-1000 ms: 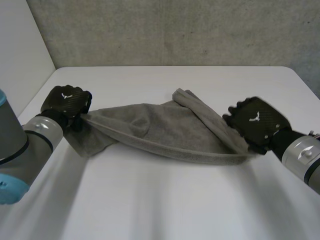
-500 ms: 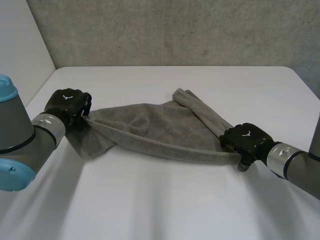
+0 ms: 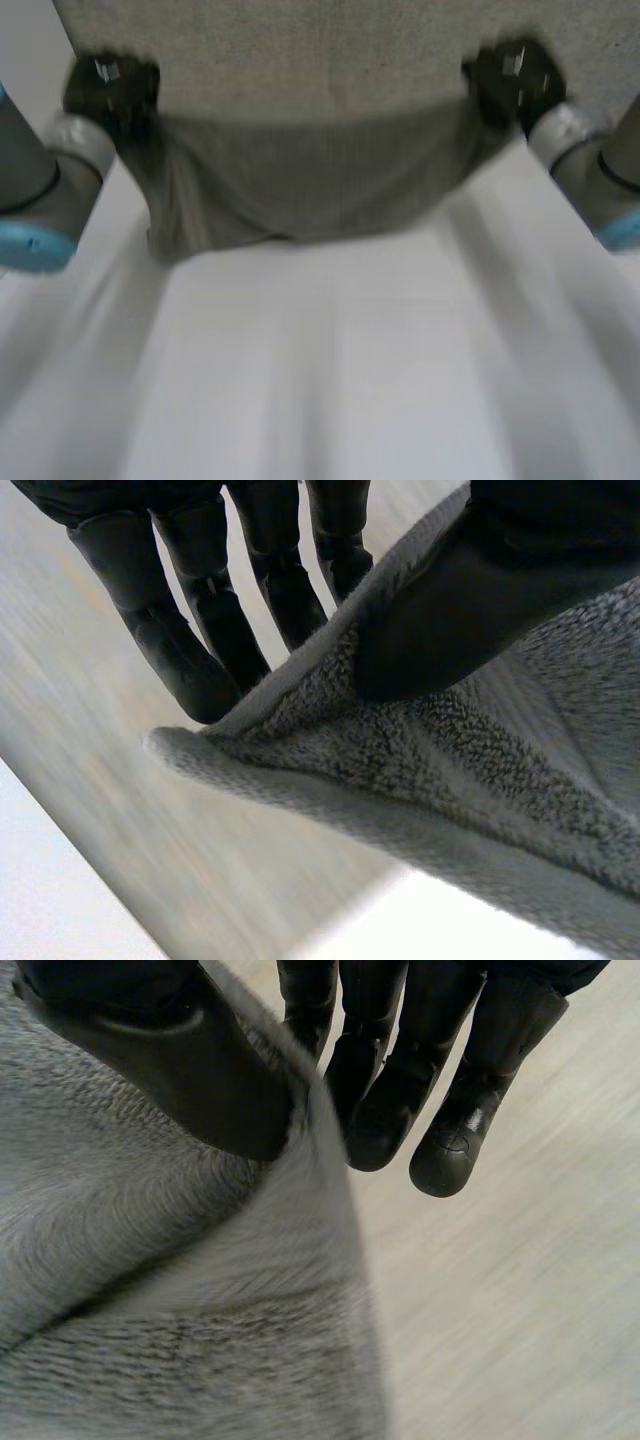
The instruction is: Fold the towel.
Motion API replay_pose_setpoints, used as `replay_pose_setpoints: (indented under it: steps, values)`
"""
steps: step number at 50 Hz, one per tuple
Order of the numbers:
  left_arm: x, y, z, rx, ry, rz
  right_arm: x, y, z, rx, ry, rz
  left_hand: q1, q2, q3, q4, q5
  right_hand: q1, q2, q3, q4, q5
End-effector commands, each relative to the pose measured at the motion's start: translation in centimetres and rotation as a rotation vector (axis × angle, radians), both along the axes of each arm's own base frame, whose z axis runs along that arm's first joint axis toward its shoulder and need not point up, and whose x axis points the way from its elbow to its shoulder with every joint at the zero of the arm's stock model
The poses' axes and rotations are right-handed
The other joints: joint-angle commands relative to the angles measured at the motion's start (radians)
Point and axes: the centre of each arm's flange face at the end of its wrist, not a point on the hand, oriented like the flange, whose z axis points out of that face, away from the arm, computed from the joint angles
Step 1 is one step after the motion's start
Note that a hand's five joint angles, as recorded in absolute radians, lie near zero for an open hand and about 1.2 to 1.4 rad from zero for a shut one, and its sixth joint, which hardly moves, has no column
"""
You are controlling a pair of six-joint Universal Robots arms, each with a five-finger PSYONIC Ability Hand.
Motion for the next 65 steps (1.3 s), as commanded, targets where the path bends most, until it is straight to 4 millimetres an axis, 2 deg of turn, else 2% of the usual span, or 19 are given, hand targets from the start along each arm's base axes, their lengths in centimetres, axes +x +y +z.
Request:
replay_pose_setpoints:
  steps: [1, 3, 5, 6, 8, 11, 13, 14, 16, 17, 19, 22, 24, 30, 34, 44, 46, 48, 65]
  values:
    - [-0.1, -1.2, 9.3, -0.407, 0.152, 0.042, 2.6, 1.6, 7.3, -0.380, -0.166, 0.001, -0.077, -0.124, -0.155, -0.132, -0.285, 0.052, 0.079, 0.058, 0.054, 0.052]
    - [0.1, -0.8, 9.6, -0.404, 0.161, 0.046, 2.8, 1.9, 6.4, -0.326, -0.147, 0.004, -0.077, -0.124, -0.155, -0.132, -0.285, 0.052, 0.079, 0.058, 0.054, 0.052]
    - [0.4, -0.5, 8.0, -0.329, 0.140, 0.042, 2.7, 2.5, 3.7, -0.176, -0.091, 0.011, -0.077, -0.124, -0.155, -0.132, -0.285, 0.052, 0.079, 0.058, 0.054, 0.052]
    - [0.5, -0.5, 8.0, -0.329, 0.140, 0.042, 2.7, 2.6, 3.7, -0.175, -0.090, 0.011, -0.077, -0.124, -0.155, -0.132, -0.285, 0.052, 0.079, 0.058, 0.054, 0.052]
    - [0.7, 0.0, 4.6, -0.203, 0.090, 0.027, 2.1, 3.8, 1.4, -0.021, -0.025, 0.025, -0.077, -0.124, -0.155, -0.132, -0.285, 0.052, 0.079, 0.058, 0.054, 0.052]
    - [0.6, 0.4, 2.7, -0.134, 0.062, 0.010, 1.7, 4.5, 0.4, 0.057, 0.008, 0.031, -0.077, -0.124, -0.155, -0.132, -0.285, 0.052, 0.079, 0.058, 0.054, 0.052]
    - [0.6, 1.9, -1.4, 0.018, 0.015, -0.025, 1.2, 6.1, -1.8, 0.197, 0.063, 0.050, -0.077, -0.124, -0.155, -0.132, -0.285, 0.052, 0.079, 0.058, 0.054, 0.052]
    - [0.6, 1.9, -1.4, 0.018, 0.015, -0.025, 1.2, 6.1, -1.9, 0.198, 0.063, 0.051, -0.077, -0.124, -0.155, -0.132, -0.285, 0.052, 0.079, 0.058, 0.054, 0.052]
    - [1.2, 4.2, -4.4, 0.147, -0.036, -0.039, 0.7, 8.0, -3.7, 0.320, 0.115, 0.063, -0.077, -0.124, -0.155, -0.132, -0.285, 0.052, 0.079, 0.058, 0.054, 0.052]
    - [1.2, 4.2, -4.5, 0.148, -0.037, -0.039, 0.7, 8.0, -3.7, 0.320, 0.115, 0.063, -0.077, -0.124, -0.155, -0.132, -0.285, 0.052, 0.079, 0.058, 0.054, 0.052]
    - [1.9, 6.7, -7.1, 0.236, -0.114, -0.044, -0.1, 10.6, -4.7, 0.401, 0.188, 0.080, -0.077, -0.124, -0.155, -0.132, -0.285, 0.052, 0.079, 0.058, 0.054, 0.052]
    - [2.4, 7.8, -8.2, 0.267, -0.158, -0.044, -0.7, 11.7, -5.4, 0.433, 0.234, 0.088, -0.077, -0.124, -0.155, -0.132, -0.285, 0.052, 0.079, 0.058, 0.054, 0.052]
    - [3.3, 9.8, -9.7, 0.304, -0.238, -0.046, -2.1, 13.3, -6.8, 0.483, 0.312, 0.095, -0.077, -0.124, -0.155, -0.132, -0.285, 0.052, 0.079, 0.058, 0.054, 0.052]
    - [4.3, 12.9, -10.1, 0.313, -0.298, -0.051, -3.5, 16.2, -9.1, 0.540, 0.380, 0.111, -0.077, -0.124, -0.155, -0.132, -0.285, 0.052, 0.079, 0.058, 0.054, 0.052]
    - [5.3, 13.1, -9.7, 0.303, -0.291, -0.019, -3.8, 16.7, -10.3, 0.561, 0.380, 0.106, -0.077, -0.124, -0.155, -0.132, -0.285, 0.052, 0.079, 0.058, 0.054, 0.052]
    - [6.5, 12.7, -9.4, 0.298, -0.277, 0.004, -5.4, 16.6, -13.2, 0.671, 0.382, 0.046, -0.077, -0.124, -0.155, -0.132, -0.285, -0.021, 0.006, -0.015, -0.018, -0.020]
    - [6.8, 12.4, -9.3, 0.298, -0.274, 0.015, -5.7, 16.6, -13.8, 0.692, 0.386, 0.028, -0.077, -0.124, -0.155, -0.132, -0.285, -0.421, -0.394, -0.415, -0.419, -0.421]
    - [7.0, 12.4, -9.3, 0.298, -0.274, 0.020, -5.9, 16.4, -13.8, 0.692, 0.387, 0.015, -0.077, -0.124, -0.155, -0.132, -0.285, -0.464, -0.437, -0.458, -0.461, -0.463]
    - [6.8, 12.4, -9.4, 0.313, -0.235, 0.014, -6.7, 15.2, -15.3, 0.695, 0.381, -0.045, -0.077, -0.124, -0.155, -0.132, -0.285, -0.467, -0.440, -0.461, -0.464, -0.466]
